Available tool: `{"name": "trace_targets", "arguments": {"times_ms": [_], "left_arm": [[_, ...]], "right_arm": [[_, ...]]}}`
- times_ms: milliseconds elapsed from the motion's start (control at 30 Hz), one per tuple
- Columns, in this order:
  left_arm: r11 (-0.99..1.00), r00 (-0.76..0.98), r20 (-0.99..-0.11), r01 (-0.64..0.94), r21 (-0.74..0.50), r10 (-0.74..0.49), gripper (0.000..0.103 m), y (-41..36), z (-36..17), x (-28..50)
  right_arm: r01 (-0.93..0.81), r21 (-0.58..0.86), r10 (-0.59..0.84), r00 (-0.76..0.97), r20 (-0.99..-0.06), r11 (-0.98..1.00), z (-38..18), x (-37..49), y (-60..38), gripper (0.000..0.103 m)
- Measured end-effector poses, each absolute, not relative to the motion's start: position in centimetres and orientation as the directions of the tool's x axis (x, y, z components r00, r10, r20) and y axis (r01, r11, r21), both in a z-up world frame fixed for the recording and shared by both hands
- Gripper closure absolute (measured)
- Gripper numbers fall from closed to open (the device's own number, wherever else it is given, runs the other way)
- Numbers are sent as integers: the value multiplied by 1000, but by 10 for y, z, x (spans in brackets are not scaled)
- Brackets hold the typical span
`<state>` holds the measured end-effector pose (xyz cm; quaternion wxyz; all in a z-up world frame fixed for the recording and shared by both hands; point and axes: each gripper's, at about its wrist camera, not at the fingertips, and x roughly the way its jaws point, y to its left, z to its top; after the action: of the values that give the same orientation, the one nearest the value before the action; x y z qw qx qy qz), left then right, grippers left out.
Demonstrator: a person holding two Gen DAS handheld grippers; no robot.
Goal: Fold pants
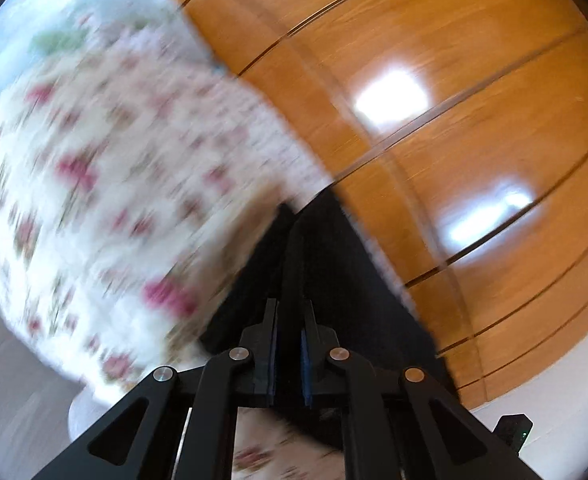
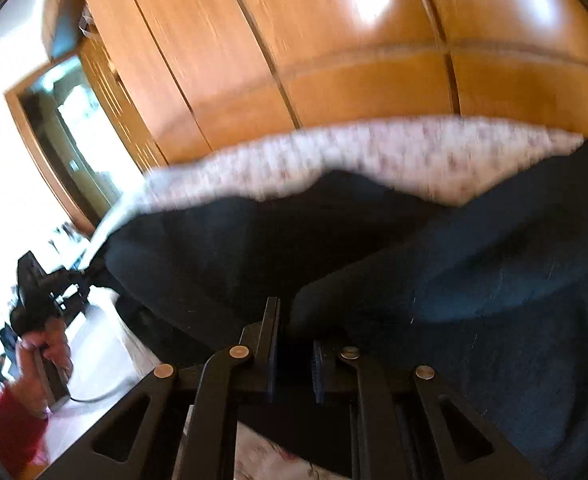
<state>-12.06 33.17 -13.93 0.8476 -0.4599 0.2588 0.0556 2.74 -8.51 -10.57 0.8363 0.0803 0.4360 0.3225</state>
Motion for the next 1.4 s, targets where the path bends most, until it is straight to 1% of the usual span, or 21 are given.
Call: {"name": "trace_targets", "arguments": {"times_ms": [33, 100, 133, 167, 233, 300, 367, 500, 633, 667, 700, 733, 833, 933, 1100, 1133, 1200, 1233, 1267, 1333, 1400], "left_arm": [[549, 860, -489, -340, -764, -148, 92, 332, -147, -124], [497, 880, -449, -325, -804, -152, 79, 334, -152, -132], [477, 891, -430, -319, -819, -144, 68, 336, -150, -136], [471, 897, -421, -314, -824, -137, 64, 337, -148, -138], [471, 902, -417, -321, -822, -112, 63, 339, -144, -140], [478, 900, -423, -328, -815, -103, 63, 339, -141, -140], [480, 904, -412, -314, -819, -112, 67, 338, -141, -139], [515, 885, -453, -339, -787, -110, 89, 334, -139, -134], [560, 875, -475, -347, -752, -96, 95, 328, -135, -133], [574, 873, -480, -350, -741, -88, 95, 328, -133, -133], [580, 873, -481, -351, -735, -81, 96, 327, -132, -135], [582, 879, -471, -344, -737, -76, 97, 328, -130, -137], [574, 906, -419, -313, -757, -59, 98, 332, -122, -148], [610, 895, -444, -330, -720, -41, 99, 329, -120, -156], [662, 792, -608, -426, -616, -57, 95, 319, -148, -152], [660, 781, -623, -440, -609, -55, 95, 319, -151, -153], [636, 778, -627, -462, -619, -45, 87, 324, -151, -158], [618, 786, -618, -470, -630, -32, 81, 329, -149, -163], [601, 792, -611, -487, -633, -1, 81, 334, -145, -168], [567, 803, -587, -530, -630, 99, 81, 344, -133, -181], [563, 812, -554, -550, -617, 185, 81, 348, -115, -189]], "right_arm": [[-440, 452, 618, 383, -686, 776, -117, 28, -87, 90], [-397, 504, 636, 367, -679, 767, -126, 30, -95, 91], [-387, 521, 645, 368, -669, 761, -127, 28, -100, 91], [-375, 537, 653, 368, -662, 755, -127, 28, -104, 90], [-338, 566, 659, 379, -649, 752, -126, 30, -113, 84], [-292, 578, 646, 416, -640, 762, -122, 33, -124, 55], [-245, 587, 625, 462, -629, 772, -117, 34, -137, 50], [-192, 568, 579, 493, -649, 801, -107, 45, -151, 50], [-189, 530, 544, 506, -669, 827, -103, 49, -143, 51], [-203, 517, 541, 505, -672, 832, -103, 50, -138, 63], [-220, 513, 548, 493, -676, 830, -103, 50, -135, 88], [-225, 515, 554, 484, -677, 827, -105, 52, -134, 93], [-277, 498, 566, 508, -650, 821, -93, 38, -131, 94], [-327, 474, 576, 494, -652, 817, -83, 16, -136, 94], [-345, 413, 533, 434, -726, 843, -109, -6, -145, 94], [-337, 436, 548, 419, -724, 834, -113, -6, -147, 94], [-332, 470, 573, 411, -709, 818, -110, -4, -150, 91], [-341, 482, 589, 409, -697, 807, -107, -3, -152, 91], [-350, 483, 595, 415, -689, 803, -102, -2, -153, 91], [-361, 467, 589, 429, -685, 807, -96, -7, -155, 85], [-349, 450, 569, 456, -685, 822, -89, -5, -162, 76]]}}
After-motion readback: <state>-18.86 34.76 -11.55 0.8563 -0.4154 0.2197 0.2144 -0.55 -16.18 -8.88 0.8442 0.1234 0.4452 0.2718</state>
